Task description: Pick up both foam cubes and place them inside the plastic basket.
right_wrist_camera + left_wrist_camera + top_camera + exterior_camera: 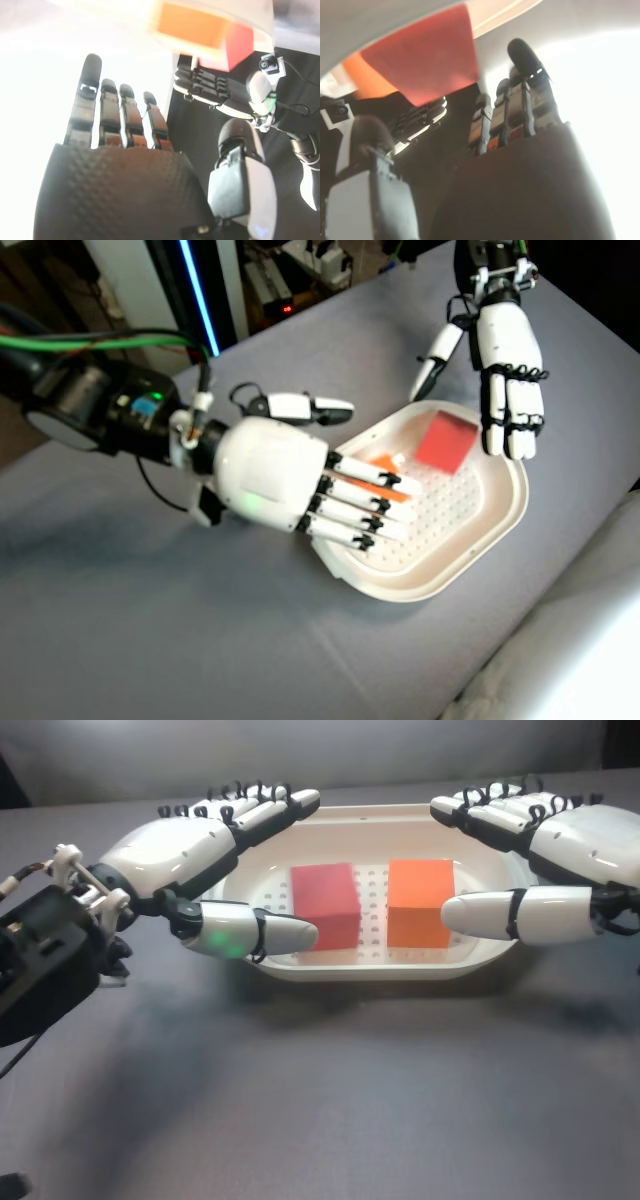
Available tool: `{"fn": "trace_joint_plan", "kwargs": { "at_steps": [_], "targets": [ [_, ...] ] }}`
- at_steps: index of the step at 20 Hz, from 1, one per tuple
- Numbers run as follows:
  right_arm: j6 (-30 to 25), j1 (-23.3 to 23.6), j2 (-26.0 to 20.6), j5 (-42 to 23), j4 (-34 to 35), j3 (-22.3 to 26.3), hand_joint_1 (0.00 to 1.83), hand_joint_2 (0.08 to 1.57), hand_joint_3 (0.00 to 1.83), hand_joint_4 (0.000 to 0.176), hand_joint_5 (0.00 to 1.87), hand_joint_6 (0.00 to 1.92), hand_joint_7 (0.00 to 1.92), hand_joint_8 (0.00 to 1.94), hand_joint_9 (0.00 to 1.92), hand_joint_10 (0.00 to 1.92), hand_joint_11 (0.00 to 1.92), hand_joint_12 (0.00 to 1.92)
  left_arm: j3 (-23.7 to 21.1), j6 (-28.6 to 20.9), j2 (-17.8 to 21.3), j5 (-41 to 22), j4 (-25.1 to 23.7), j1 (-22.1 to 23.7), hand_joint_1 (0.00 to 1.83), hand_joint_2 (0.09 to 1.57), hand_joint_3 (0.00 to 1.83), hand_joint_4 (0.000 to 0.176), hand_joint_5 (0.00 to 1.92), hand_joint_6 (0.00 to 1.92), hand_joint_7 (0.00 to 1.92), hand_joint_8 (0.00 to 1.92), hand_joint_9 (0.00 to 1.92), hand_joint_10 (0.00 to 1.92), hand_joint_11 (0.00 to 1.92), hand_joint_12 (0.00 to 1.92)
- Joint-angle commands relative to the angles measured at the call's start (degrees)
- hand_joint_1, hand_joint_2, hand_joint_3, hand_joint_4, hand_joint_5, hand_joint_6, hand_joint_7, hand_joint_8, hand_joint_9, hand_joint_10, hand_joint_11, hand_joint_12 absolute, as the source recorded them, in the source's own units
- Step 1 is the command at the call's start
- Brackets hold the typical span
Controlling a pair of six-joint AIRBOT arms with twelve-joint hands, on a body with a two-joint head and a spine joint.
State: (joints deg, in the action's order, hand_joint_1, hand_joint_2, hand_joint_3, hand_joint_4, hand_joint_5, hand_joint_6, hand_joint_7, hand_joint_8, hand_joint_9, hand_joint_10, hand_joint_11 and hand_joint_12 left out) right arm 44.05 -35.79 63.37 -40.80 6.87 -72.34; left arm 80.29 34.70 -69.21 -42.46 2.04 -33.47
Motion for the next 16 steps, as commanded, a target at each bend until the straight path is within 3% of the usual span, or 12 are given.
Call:
{"fn": "trace_joint_plan", "kwargs": {
  "at_steps": [1,3,4,6,7,8,9,10,11,14,15,16],
  "targets": [
    [-0.05,0.69,-1.35,-10.52,0.95,0.84,0.05,1.09,0.0,0.112,0.0,0.0,0.0,0.0,0.0,0.0,0.0,0.0,-0.59,-0.12,1.49,-10.52,1.03,-0.25,0.39,0.98,0.0,0.17,0.0,0.0,0.0,0.0,0.0,0.0,0.0,0.0],
    [0.75,-0.7,-5.23,-16.8,0.95,5.21,0.05,1.14,0.02,0.1,0.0,0.0,0.0,0.0,0.0,0.0,0.0,0.0,-4.45,-0.12,5.06,-18.74,2.21,-3.26,0.42,1.12,0.02,0.13,0.0,0.0,0.0,0.0,0.0,0.0,0.0,0.0],
    [1.03,-1.77,-6.58,-19.63,1.1,6.77,0.05,1.14,0.02,0.1,0.0,0.0,0.0,0.0,0.0,0.0,0.0,0.0,-5.8,-0.11,6.21,-21.83,3.32,-4.67,0.42,1.12,0.02,0.13,0.0,0.0,0.0,0.0,0.0,0.0,0.0,0.0],
    [1.13,-5.15,-9.19,-26.02,2.04,9.51,0.0,1.16,0.02,0.056,0.0,0.0,0.0,0.0,0.0,0.0,0.0,0.0,-7.78,-0.5,8.04,-27.41,5.24,-7.88,0.47,1.15,0.02,0.103,0.0,0.0,0.0,0.0,0.0,0.0,0.0,0.0],
    [1.22,-7.58,-11.01,-30.33,2.25,11.67,0.02,1.17,0.02,0.08,0.0,0.0,0.0,0.0,0.0,0.0,0.0,0.0,-9.03,-0.69,8.92,-31.16,6.5,-9.92,0.48,1.14,0.01,0.148,0.0,0.0,0.0,0.0,0.0,0.0,0.0,0.0],
    [1.49,-9.53,-12.35,-34.12,2.56,13.24,0.04,1.18,0.02,0.092,0.0,0.0,0.0,0.0,0.0,0.0,0.0,0.0,-9.96,-0.85,9.5,-33.84,7.11,-11.43,0.49,1.14,0.01,0.168,0.0,0.0,0.0,0.0,0.0,0.0,0.0,0.0],
    [2.19,-11.65,-13.6,-37.88,3.47,14.84,0.1,1.16,0.0,0.105,0.0,0.0,0.0,0.0,0.0,0.0,0.0,0.0,-11.01,-1.21,10.2,-36.95,7.63,-12.85,0.46,1.17,0.02,0.137,0.0,0.0,0.0,0.0,0.0,0.0,0.0,0.0],
    [2.68,-13.72,-14.56,-41.5,4.38,16.15,0.1,1.16,0.0,0.105,0.0,0.0,0.0,0.0,0.0,0.0,0.0,0.0,-11.98,-1.31,10.77,-39.24,8.09,-14.26,0.46,1.17,0.02,0.137,0.0,0.0,0.0,0.0,0.0,0.0,0.0,0.0],
    [2.8,-16.02,-15.47,-45.33,5.29,17.27,0.15,1.18,0.01,0.095,0.0,0.0,0.0,0.0,0.0,0.0,0.0,0.0,-13.08,-1.31,11.47,-42.46,8.58,-16.02,0.34,1.18,0.02,0.17,0.0,0.0,0.0,0.0,0.0,0.0,0.01,0.0],
    [3.86,-20.22,-17.77,-53.81,7.33,19.83,0.1,1.21,0.02,0.073,0.0,0.0,0.0,0.0,0.0,0.0,0.0,0.0,-15.26,-1.22,12.92,-48.96,9.24,-18.82,0.29,1.21,0.02,0.169,0.0,0.0,0.0,0.0,0.0,0.0,0.03,0.02],
    [4.56,-21.07,-18.59,-55.75,7.63,20.53,0.08,1.17,0.0,0.118,0.0,0.0,0.0,0.0,0.0,0.0,0.0,0.0,-15.95,-0.75,13.58,-50.75,9.25,-19.43,0.28,1.26,0.01,0.144,0.0,0.0,0.0,0.0,0.0,0.0,0.01,0.2],
    [5.22,-21.6,-19.51,-57.55,7.67,21.23,0.15,1.15,0.0,0.138,0.0,0.0,0.0,0.0,0.0,0.0,0.0,0.0,-17.07,0.56,14.56,-52.99,9.34,-20.14,0.34,1.22,0.0,0.141,0.0,0.0,0.0,0.0,0.0,0.0,0.0,0.04]
  ]
}}
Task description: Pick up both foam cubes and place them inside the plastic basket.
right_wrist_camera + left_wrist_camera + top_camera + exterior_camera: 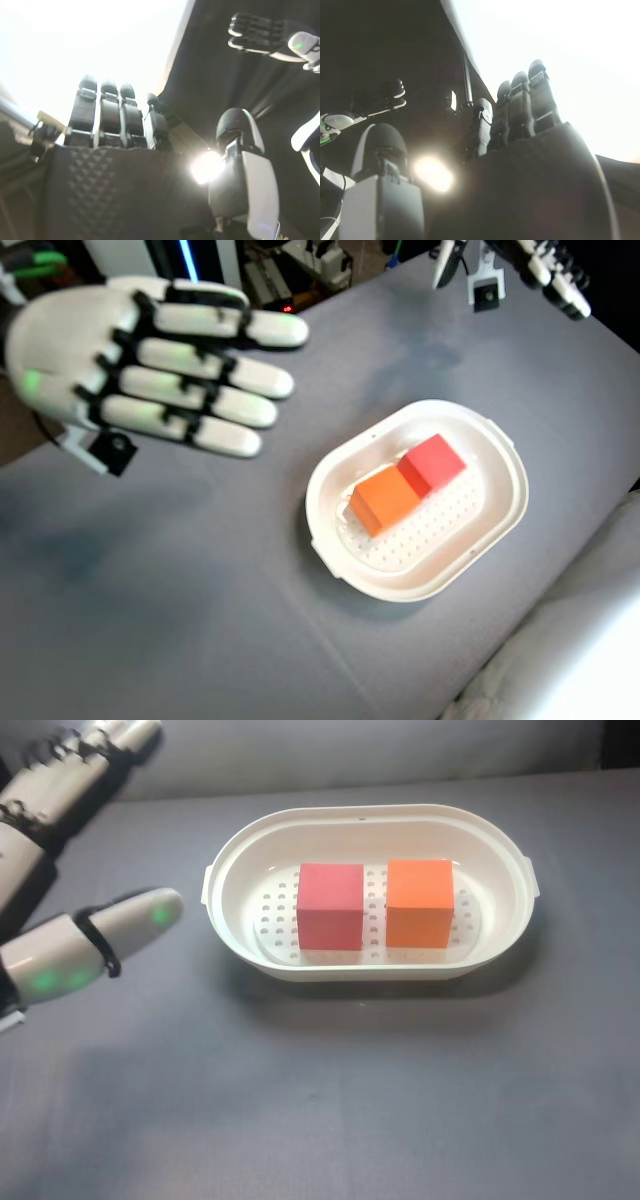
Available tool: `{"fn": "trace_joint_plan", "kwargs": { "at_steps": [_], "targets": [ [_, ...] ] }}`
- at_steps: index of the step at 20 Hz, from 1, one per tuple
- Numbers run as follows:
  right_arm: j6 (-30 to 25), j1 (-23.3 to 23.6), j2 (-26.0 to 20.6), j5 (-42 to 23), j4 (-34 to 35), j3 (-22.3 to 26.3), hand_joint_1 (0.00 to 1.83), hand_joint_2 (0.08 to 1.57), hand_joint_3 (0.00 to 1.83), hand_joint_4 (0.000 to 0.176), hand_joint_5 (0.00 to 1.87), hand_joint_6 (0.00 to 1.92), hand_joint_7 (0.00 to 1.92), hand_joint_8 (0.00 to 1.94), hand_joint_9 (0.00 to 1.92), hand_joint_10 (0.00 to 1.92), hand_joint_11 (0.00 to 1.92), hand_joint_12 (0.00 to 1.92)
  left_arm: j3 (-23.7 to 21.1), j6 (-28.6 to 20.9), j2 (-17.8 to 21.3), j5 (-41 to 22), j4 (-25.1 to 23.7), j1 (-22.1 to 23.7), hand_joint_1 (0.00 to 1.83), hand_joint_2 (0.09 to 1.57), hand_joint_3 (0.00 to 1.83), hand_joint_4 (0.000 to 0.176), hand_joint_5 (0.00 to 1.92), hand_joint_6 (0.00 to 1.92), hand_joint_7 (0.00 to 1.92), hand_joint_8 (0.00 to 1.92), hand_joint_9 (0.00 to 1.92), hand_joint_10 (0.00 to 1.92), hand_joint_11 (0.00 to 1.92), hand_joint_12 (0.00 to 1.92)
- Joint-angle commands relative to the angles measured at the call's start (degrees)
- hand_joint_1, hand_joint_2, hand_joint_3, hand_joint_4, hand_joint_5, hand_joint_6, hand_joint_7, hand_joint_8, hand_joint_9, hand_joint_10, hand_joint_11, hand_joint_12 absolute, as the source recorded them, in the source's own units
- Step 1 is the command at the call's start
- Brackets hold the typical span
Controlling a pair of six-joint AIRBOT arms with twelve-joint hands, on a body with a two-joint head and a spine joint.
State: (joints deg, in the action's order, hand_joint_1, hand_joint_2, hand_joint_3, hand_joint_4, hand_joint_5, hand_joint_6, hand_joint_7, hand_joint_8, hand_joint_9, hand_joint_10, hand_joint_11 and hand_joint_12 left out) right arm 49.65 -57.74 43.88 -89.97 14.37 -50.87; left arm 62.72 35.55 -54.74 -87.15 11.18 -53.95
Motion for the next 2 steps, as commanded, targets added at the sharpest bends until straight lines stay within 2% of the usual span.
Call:
{"fn": "trace_joint_plan", "kwargs": {
  "at_steps": [1,2],
  "targets": [
    [0.3,0.16,-0.61,-9.23,0.17,0.18,0.16,1.2,0.01,0.088,0.0,0.0,0.0,0.0,0.0,0.0,0.0,0.0,-0.27,0.61,0.84,-10.17,0.34,-0.23,0.33,1.28,0.01,0.13,0.0,0.0,0.0,0.0,0.0,0.0,0.0,0.23],
    [0.65,0.13,-1.11,-9.96,0.18,0.38,0.16,1.2,0.01,0.088,0.0,0.0,0.0,0.0,0.0,0.0,0.0,0.0,-1.02,0.92,1.72,-11.96,0.7,-0.91,0.33,1.28,0.01,0.13,0.0,0.0,0.0,0.0,0.0,0.0,0.0,0.23]
  ]
}}
